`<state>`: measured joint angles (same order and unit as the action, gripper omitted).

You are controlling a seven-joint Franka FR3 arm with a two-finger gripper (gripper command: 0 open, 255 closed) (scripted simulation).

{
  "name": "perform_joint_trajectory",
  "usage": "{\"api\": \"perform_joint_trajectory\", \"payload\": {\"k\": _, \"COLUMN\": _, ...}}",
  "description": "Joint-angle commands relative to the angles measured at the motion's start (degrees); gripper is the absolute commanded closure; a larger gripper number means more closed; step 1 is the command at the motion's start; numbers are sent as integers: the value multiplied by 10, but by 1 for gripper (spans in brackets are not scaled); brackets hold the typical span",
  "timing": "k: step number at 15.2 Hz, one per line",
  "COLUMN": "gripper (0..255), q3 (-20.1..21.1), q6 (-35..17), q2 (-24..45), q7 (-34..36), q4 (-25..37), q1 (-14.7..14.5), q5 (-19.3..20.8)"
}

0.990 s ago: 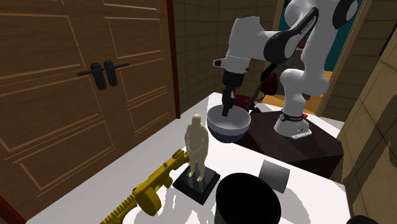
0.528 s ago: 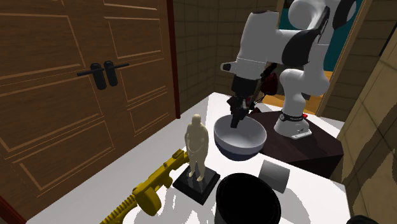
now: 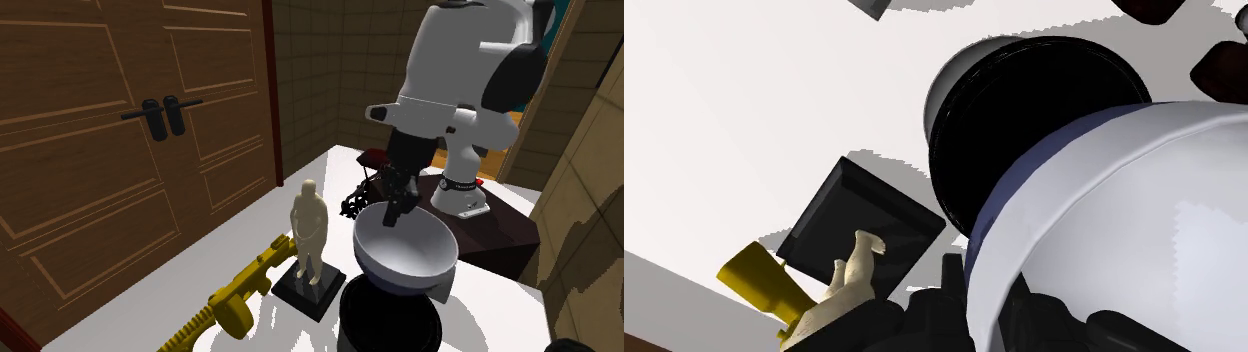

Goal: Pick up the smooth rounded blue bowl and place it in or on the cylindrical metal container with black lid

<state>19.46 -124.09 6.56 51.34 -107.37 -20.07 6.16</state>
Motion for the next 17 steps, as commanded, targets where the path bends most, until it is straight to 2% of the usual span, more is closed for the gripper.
{"api": "perform_joint_trajectory", "payload": {"k": 1, "gripper": 255, "q3": 4, "q6": -5, "q2": 15, "q7": 18, "q4": 8, "q1": -9, "q5": 10}}
{"api": "perform_joint_trajectory", "payload": {"k": 17, "gripper": 255, "q3": -3, "q6": -116, "q2": 63, "q7": 44, "q4": -58, "q1": -14, "q5": 42}}
